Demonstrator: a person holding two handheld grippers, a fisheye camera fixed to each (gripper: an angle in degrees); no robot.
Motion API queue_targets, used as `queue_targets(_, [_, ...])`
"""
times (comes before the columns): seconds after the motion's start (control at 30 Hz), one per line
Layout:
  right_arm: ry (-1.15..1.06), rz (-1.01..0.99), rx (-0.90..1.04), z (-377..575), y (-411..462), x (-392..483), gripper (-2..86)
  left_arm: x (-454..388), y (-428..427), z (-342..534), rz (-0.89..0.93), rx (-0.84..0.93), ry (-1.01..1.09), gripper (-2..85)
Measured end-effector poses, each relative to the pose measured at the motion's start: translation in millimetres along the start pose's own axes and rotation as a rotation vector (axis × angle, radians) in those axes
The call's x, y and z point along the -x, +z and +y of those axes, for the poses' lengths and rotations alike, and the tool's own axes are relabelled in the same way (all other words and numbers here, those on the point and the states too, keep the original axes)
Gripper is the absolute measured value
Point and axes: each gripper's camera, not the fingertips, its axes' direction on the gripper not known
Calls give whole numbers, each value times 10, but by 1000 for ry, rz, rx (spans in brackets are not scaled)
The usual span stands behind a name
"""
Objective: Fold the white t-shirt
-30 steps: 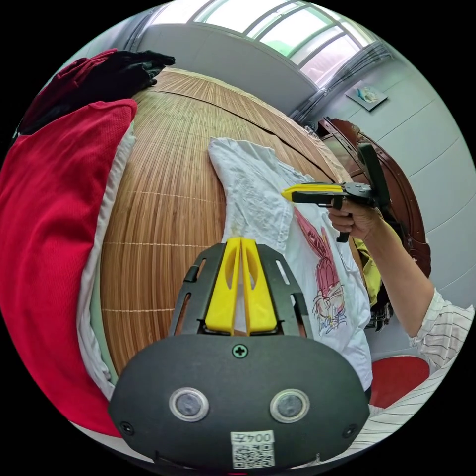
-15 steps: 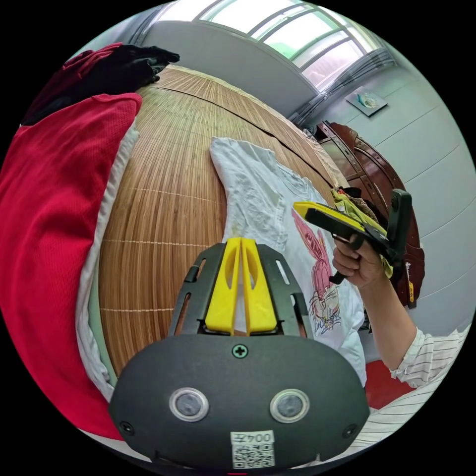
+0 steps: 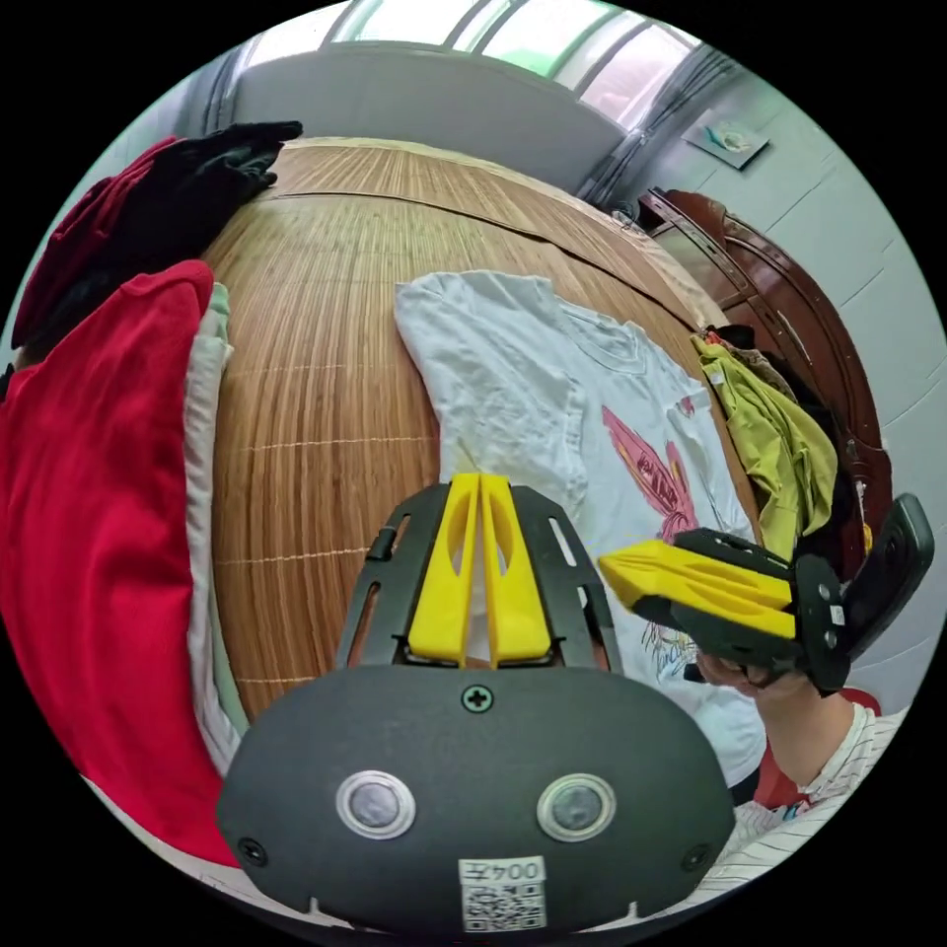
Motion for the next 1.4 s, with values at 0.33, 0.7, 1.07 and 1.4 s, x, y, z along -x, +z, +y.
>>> queue_targets(0.33, [55, -47, 66, 241, -554, 166, -7, 236, -667, 293, -46, -131, -28, 2])
queue_targets(0.7, [261, -70, 84, 1114, -1272, 84, -8, 114, -419, 489, 54, 66, 16, 2])
queue_targets(1.07, [304, -79, 82, 1079, -1468, -21, -8, -54, -755, 570, -36, 30, 154, 6])
queue_targets(1.4, [319, -94, 60, 1038, -1610, -18, -9, -355, -689, 582, -103, 64, 263, 11])
